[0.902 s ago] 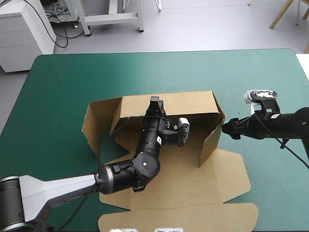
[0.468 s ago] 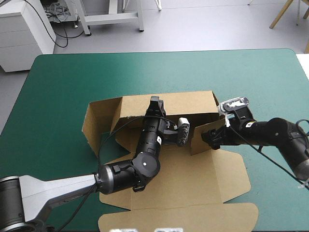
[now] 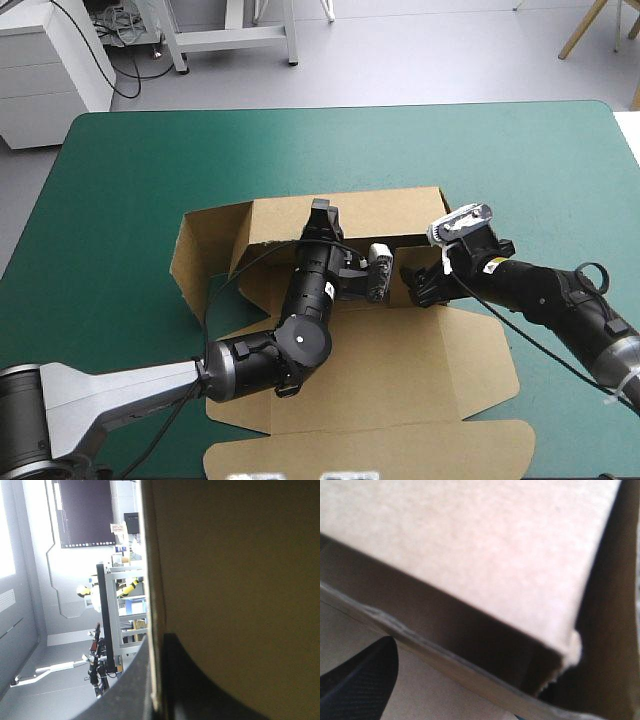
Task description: Fold the box
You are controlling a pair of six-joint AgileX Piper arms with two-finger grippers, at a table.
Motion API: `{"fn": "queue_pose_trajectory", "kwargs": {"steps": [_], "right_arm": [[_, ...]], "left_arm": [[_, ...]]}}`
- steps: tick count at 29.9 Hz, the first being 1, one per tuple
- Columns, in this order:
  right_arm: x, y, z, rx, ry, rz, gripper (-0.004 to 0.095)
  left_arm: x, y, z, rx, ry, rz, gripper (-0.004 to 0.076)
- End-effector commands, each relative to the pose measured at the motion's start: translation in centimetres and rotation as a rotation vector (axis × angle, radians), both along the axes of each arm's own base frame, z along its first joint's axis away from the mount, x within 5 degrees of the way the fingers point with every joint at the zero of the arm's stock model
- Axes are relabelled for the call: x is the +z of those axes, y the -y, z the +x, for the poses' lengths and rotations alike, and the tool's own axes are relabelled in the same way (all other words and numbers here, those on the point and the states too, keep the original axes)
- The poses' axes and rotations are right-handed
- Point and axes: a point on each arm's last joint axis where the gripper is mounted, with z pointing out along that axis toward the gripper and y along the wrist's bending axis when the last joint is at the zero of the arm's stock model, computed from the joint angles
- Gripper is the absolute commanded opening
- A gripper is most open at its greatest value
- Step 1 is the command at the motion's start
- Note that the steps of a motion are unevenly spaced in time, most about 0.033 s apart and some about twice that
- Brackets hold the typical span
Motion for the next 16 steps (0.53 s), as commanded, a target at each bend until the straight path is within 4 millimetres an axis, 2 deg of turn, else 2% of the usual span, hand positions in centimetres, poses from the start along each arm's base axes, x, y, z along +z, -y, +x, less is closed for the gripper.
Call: {"fn": "queue_pose_trajectory", "kwargs": {"steps": [1,3,5,7,8,10,11,16], "right_arm": [[1.66,-0.17,-0.19,0.012,0.09,-0.002,0.0836],[1.67,-0.32,-0.24,0.021,0.098,-0.011,0.08],[1.85,-0.34,-0.1,-0.002,0.112,0.011,0.0689],[2.02,-0.3,0.05,-0.025,0.126,0.03,0.0465],[2.05,-0.29,0.08,-0.027,0.13,0.031,0.0264],[2.06,-0.28,0.08,-0.026,0.132,0.03,-0.0028],[2.07,-0.28,0.09,-0.027,0.133,0.03,0.0],[2.08,-0.28,0.1,-0.027,0.134,0.03,0.0]], "left_arm": [[3.3,-0.4,-0.27,-0.017,0.156,-0.021,-0.001],[3.3,-0.4,-0.27,-0.017,0.156,-0.021,-0.001],[3.3,-0.4,-0.27,-0.017,0.156,-0.021,-0.001],[3.3,-0.4,-0.27,-0.017,0.156,-0.021,-0.001],[3.3,-0.4,-0.27,-0.017,0.156,-0.021,-0.001],[3.3,-0.38,-0.28,-0.017,0.153,-0.028,-0.001],[3.29,-0.37,-0.28,-0.019,0.152,-0.03,-0.001],[3.27,-0.34,-0.29,-0.022,0.15,-0.03,-0.001]]}}
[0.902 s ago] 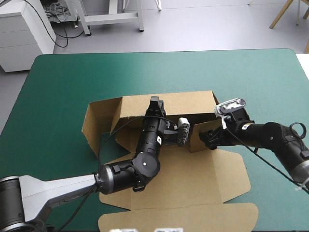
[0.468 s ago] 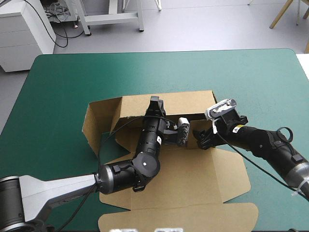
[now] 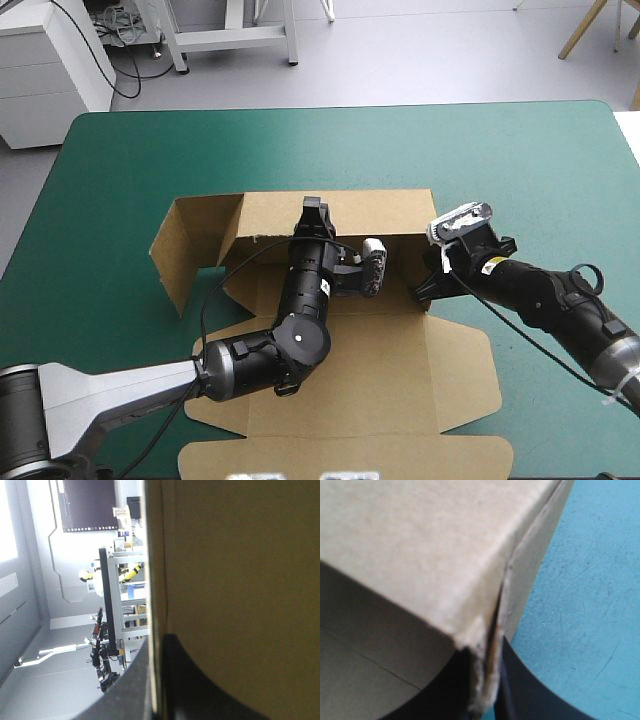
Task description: Fold the box
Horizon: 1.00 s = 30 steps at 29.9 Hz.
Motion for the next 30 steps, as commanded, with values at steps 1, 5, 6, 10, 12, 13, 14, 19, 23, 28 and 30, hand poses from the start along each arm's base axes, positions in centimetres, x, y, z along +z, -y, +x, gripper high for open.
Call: {"fn": "queue_pose_trajectory", "kwargs": {"steps": [1,5,6,10,12,13,14,19,23,28,30], "right_arm": [[2.0,0.0,0.0,-0.012,0.097,0.037,0.0],[2.0,0.0,0.0,-0.011,0.096,0.037,0.0],[2.0,0.0,0.0,-0.011,0.096,0.037,0.0],[1.9,0.0,-0.1,-0.005,0.088,0.03,0.0],[1.9,0.0,-0.1,-0.005,0.087,0.03,0.0],[1.9,0.0,-0.1,-0.005,0.089,0.03,0.0],[1.9,0.0,0.0,-0.007,0.09,0.032,0.0],[1.9,0.0,0.0,-0.033,0.076,0.065,0.0],[2.3,0.1,0.3,-0.076,0.099,0.106,0.0],[3.6,-0.1,1.4,-0.114,0.127,0.139,0.0],[3.8,-0.2,2.2,-0.127,0.101,0.123,0.0]], "left_arm": [[3.1,0.1,-0.4,-0.071,0.141,-0.022,-0.001],[3.1,0.3,-0.5,-0.092,0.13,-0.023,0.0018],[3.0,0.3,-0.5,-0.098,0.127,-0.023,0.005],[2.9,0.5,-0.6,-0.12,0.115,-0.023,0.0306],[2.9,0.6,-0.6,-0.128,0.103,-0.048,0.0458],[2.8,0.7,-0.6,-0.132,0.095,-0.064,0.0507],[2.8,0.7,-0.6,-0.129,0.093,-0.075,0.0531],[3.0,0.5,-0.6,-0.105,0.107,-0.077,0.0535],[3.3,0.5,-1.3,-0.065,0.145,-0.078,0.0535],[3.7,1.1,-3.1,-0.053,0.19,-0.082,0.0535],[3.8,1.4,-3.8,-0.057,0.201,-0.085,0.0535]]}}
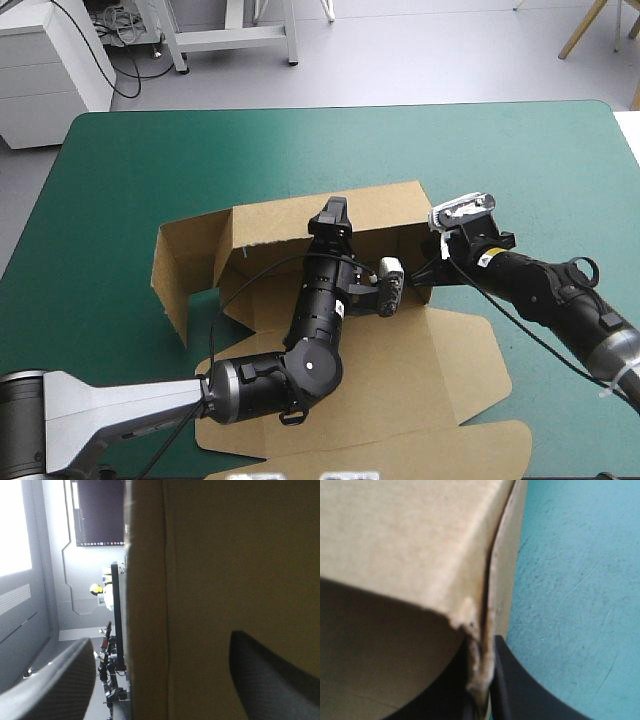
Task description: Fold the box
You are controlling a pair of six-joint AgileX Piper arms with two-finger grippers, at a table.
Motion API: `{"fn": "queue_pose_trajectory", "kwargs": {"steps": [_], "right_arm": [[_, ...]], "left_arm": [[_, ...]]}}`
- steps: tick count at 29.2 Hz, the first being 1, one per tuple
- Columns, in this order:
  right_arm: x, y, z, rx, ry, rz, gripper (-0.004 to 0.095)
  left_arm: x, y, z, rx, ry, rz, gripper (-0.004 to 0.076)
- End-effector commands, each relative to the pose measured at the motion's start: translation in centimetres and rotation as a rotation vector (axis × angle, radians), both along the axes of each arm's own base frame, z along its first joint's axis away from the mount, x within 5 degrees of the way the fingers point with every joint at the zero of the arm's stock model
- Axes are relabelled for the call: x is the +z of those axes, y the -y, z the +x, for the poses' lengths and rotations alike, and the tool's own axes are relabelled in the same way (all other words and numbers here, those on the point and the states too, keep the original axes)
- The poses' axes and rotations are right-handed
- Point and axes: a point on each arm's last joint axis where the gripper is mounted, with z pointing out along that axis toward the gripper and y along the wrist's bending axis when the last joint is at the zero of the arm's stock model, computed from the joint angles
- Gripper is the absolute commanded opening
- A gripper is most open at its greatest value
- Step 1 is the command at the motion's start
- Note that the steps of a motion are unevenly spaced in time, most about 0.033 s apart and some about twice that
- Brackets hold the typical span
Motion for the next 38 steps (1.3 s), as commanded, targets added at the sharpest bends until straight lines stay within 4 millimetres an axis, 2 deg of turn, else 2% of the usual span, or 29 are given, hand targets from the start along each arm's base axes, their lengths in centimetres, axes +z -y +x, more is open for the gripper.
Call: {"fn": "queue_pose_trajectory", "kwargs": {"steps": [1,6,15,17,18,20,21,24,26,28,30,33,34,36,38], "right_arm": [[2.8,-0.2,1.9,-0.064,0.082,0.04,0.0],[2.6,-0.5,4.5,-0.119,0.015,-0.027,0.0],[4.0,-1.4,8.5,-0.159,-0.027,-0.093,0.0],[4.4,-1.5,8.9,-0.162,-0.04,-0.099,0.0],[4.5,-1.6,9.0,-0.163,-0.045,-0.102,0.0],[4.8,-1.6,9.1,-0.165,-0.048,-0.103,0.0],[4.9,-1.6,9.1,-0.165,-0.046,-0.102,0.0],[5.0,-1.6,9.1,-0.165,-0.05,-0.104,0.0],[5.0,-1.6,9.1,-0.166,-0.056,-0.106,0.0],[4.9,-1.6,9.0,-0.166,-0.062,-0.109,0.0],[4.9,-1.5,9.0,-0.164,-0.063,-0.122,-0.0001],[4.9,-1.4,9.1,-0.165,-0.059,-0.133,0.0],[4.8,-1.4,9.0,-0.165,-0.063,-0.136,0.0],[4.8,-1.4,9.0,-0.165,-0.066,-0.14,0.0],[4.8,-1.3,9.0,-0.168,-0.072,-0.142,0.0]], "left_arm": [[3.4,-0.1,-1.4,-0.009,0.163,-0.055,0.0535],[3.6,0.1,-2.3,-0.004,0.182,-0.061,0.0535],[3.6,0.1,-2.3,-0.003,0.182,-0.06,0.0517],[3.6,0.1,-2.3,0.002,0.177,-0.062,0.0433],[3.5,0.0,-2.3,0.013,0.174,-0.057,0.0348],[3.5,-0.2,-2.2,0.031,0.183,-0.027,0.0134],[3.6,-0.3,-2.1,0.036,0.189,-0.011,-0.0005],[4.5,-0.7,-1.2,0.086,0.098,-0.006,0.0015],[5.5,-1.2,-0.1,0.123,-0.112,-0.043,0.0015],[6.6,-2.4,1.5,0.191,-0.334,-0.093,0.0015],[8.6,-4.3,3.1,0.292,-0.496,-0.145,0.0015],[11.6,-8.5,6.0,0.469,-0.64,-0.287,0.0014],[13.7,-11.4,7.5,0.516,-0.736,-0.485,0.0014],[15.4,-14.3,8.9,0.547,-0.813,-0.69,0.0014],[16.2,-17.5,10.2,0.595,-0.856,-0.852,0.0014]]}}
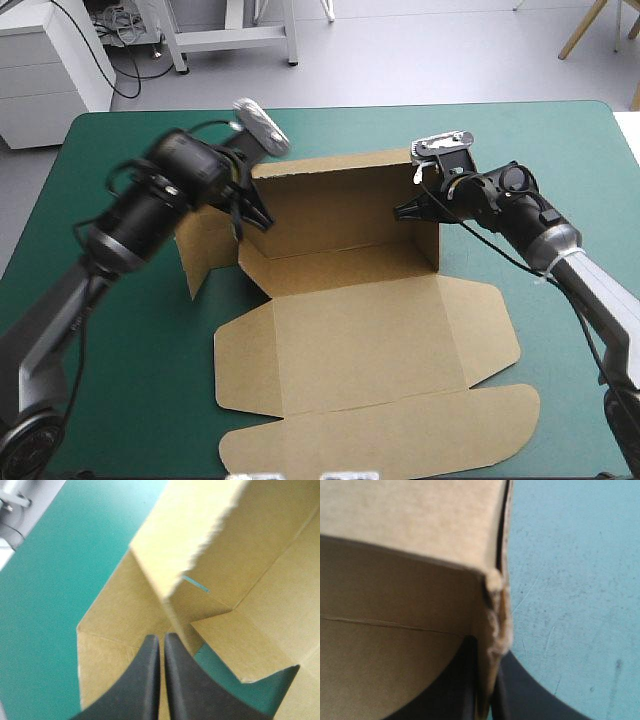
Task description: Fold the box
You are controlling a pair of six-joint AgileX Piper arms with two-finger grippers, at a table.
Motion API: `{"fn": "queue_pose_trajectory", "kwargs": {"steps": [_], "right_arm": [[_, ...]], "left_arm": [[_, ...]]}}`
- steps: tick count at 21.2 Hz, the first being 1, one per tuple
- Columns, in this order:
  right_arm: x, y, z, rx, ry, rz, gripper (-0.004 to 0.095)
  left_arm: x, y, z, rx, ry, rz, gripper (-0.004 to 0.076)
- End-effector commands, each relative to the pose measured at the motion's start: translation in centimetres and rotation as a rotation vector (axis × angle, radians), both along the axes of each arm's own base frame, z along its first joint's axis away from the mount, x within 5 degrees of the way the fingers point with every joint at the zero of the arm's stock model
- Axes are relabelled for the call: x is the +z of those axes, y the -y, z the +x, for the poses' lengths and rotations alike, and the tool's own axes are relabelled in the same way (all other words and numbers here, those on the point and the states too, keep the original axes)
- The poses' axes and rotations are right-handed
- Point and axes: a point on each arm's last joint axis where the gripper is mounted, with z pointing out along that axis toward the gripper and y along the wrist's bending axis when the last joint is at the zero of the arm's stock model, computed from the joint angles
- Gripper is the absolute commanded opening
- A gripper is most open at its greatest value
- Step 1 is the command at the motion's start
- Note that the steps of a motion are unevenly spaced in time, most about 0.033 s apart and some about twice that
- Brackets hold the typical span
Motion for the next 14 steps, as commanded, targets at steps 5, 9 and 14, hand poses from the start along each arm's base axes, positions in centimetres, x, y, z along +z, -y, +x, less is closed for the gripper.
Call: {"fn": "queue_pose_trajectory", "kwargs": {"steps": [5,9,14], "right_arm": [[2.5,0.6,-0.2,-0.002,0.094,0.002,-0.002],[2.3,0.7,-0.4,-0.006,0.062,-0.01,-0.0019],[2.6,0.8,-0.7,-0.014,0.018,-0.016,-0.0019]], "left_arm": [[2.0,-16.8,2.1,0.512,-0.086,-0.376,0.0014],[-3.5,-23.2,1.2,0.678,-0.261,-0.489,0.0013],[-8.7,-26.7,0.1,0.826,-0.341,-0.72,0.0009]]}}
